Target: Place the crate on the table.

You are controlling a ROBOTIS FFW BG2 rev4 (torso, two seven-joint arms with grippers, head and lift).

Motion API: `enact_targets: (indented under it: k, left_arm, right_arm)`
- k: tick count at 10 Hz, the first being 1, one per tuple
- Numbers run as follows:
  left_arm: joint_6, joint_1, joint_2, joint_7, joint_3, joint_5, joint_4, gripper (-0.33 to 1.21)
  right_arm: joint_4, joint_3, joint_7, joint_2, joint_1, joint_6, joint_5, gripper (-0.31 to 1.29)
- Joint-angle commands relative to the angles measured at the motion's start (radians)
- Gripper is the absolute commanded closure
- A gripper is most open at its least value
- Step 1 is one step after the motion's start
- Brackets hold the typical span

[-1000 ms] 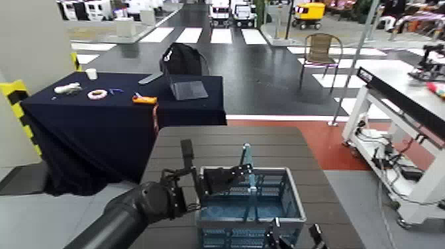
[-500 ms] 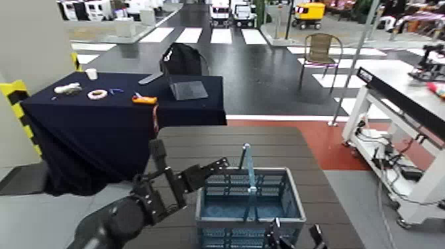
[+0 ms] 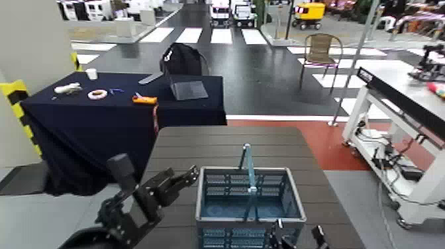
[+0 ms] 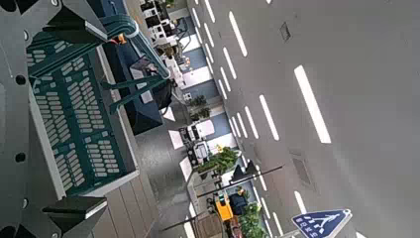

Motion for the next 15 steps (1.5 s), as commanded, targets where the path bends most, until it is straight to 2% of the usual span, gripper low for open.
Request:
enact_targets:
  k: [1,2,4,6,10,12,15]
  left_arm:
    - [-0.164,0.13,-0.02,0.108,0.037,-0.143,-0.1,0.08]
    - [-0.219,0.179,-0.029,0.156,0.052,-0.207,-0.125,0.09]
    - [-0.281,0.245,-0.024,0.211,0.061,-0.314,-0.171,0.09]
    - [-0.325,0.305,-0.021,0.266,0.058,-0.325,-0.197,0.09]
    - [-0.406,0.394,-0.024,0.352,0.058,-0.425,-0.249,0.1]
    - [-0.454,0.429,-0.024,0.429,0.027,-0.472,-0.274,0.1]
    - [-0.474,0.44,-0.023,0.446,0.014,-0.48,-0.278,0.1]
  right_arm:
    - [-0.004,-0.008,0.0,0.0,0.004,0.0,0.002,0.14]
    - [-0.005,-0.013,0.0,0.001,0.007,0.0,0.006,0.14]
    - [-0.013,-0.025,0.0,0.008,0.012,0.006,0.029,0.14]
    - [-0.028,-0.039,-0.002,0.014,0.02,0.019,0.063,0.14]
    - [-0.041,-0.05,-0.003,0.018,0.032,0.045,0.071,0.14]
    - [-0.044,-0.054,-0.003,0.02,0.033,0.051,0.077,0.14]
    - [-0.047,-0.059,-0.003,0.021,0.036,0.062,0.084,0.14]
